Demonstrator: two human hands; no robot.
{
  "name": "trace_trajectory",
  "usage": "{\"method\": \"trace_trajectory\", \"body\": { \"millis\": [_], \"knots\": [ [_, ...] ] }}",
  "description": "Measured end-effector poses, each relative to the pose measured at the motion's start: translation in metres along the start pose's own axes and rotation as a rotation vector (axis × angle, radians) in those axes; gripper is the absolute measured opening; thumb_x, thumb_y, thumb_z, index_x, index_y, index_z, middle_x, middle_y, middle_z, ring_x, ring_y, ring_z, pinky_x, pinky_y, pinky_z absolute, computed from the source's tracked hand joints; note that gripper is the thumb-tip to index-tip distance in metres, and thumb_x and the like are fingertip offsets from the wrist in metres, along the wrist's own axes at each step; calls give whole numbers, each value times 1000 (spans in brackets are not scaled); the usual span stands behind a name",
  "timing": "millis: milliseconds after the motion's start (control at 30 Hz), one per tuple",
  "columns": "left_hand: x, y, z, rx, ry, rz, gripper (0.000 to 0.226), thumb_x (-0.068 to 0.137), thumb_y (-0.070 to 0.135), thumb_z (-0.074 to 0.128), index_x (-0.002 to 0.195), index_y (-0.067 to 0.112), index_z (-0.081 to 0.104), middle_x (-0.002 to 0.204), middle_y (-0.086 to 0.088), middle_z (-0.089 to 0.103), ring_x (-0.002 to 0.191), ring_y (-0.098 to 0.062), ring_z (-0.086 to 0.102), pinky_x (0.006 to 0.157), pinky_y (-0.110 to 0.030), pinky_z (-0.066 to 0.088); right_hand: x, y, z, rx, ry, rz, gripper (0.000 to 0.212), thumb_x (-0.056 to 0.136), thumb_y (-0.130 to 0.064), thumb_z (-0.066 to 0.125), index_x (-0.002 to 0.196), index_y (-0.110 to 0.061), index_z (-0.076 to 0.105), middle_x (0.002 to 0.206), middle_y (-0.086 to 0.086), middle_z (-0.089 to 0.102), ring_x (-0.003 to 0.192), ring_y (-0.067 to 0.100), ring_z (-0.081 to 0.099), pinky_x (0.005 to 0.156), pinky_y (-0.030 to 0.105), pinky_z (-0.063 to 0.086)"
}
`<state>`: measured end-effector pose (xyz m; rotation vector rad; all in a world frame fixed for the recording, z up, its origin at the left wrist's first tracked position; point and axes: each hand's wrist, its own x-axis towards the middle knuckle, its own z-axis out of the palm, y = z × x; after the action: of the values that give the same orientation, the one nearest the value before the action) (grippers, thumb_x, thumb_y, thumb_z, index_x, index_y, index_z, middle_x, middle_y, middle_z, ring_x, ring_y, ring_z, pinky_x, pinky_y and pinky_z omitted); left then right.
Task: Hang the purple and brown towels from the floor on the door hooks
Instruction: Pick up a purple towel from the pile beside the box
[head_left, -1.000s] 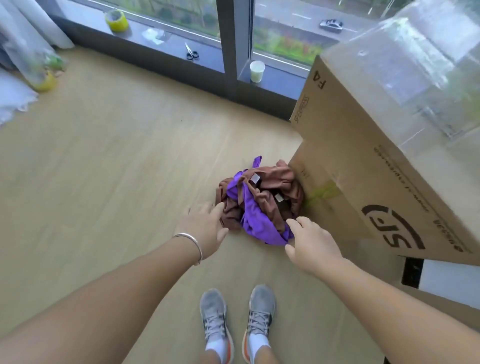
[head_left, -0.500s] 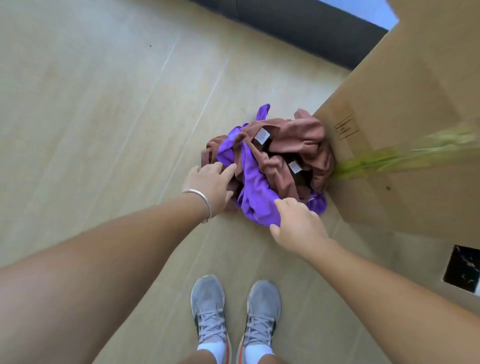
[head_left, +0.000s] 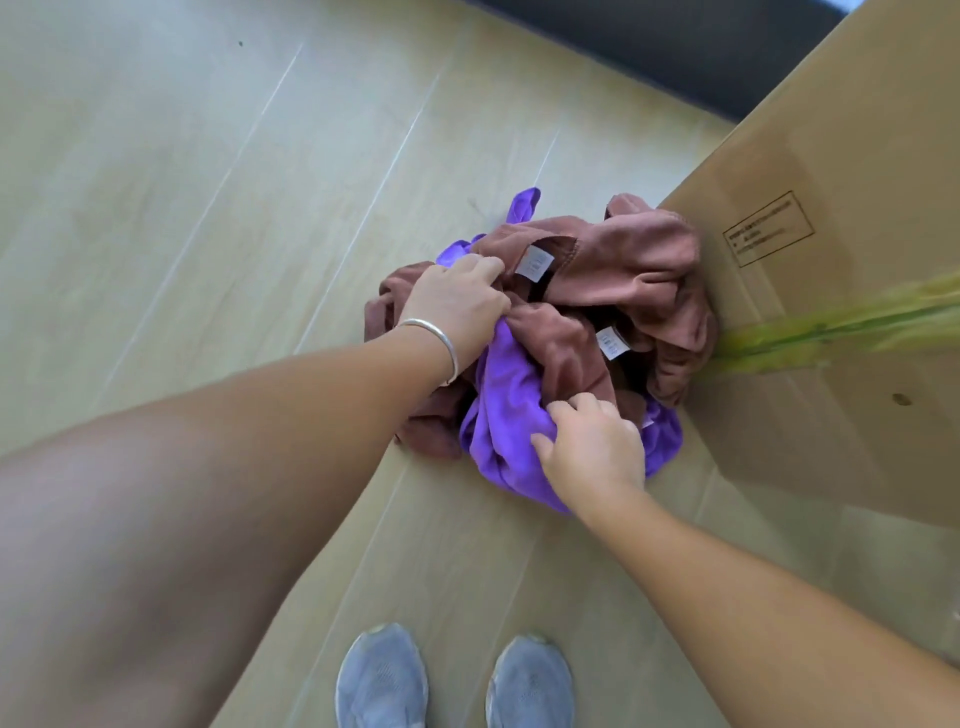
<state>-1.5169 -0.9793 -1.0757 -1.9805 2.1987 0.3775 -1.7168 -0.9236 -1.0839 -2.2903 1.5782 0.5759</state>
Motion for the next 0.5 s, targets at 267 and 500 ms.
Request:
{"method": "trace_trajectory", "body": {
  "millis": [267,500],
  "knots": [
    [-96,-43,-55,-178,23,-49,31,98,37,45,118,28,67,140,6,50,139,-16,32,107,-36,30,-53,-2,-69,15,5,-34,28,99,-29,40,92,-20,65,100,-3,61,96,25,53,75,36,41],
    [-229,-103,-157,-217,213,-213,19,91,24,63,101,14,76,124,-6,65,124,-25,54,96,-39,44,-96,-78,-199,57,132,-259,24,95,-25,49,85,-13,68,92,1,63,91,29,54,72,39,41]
  ]
}}
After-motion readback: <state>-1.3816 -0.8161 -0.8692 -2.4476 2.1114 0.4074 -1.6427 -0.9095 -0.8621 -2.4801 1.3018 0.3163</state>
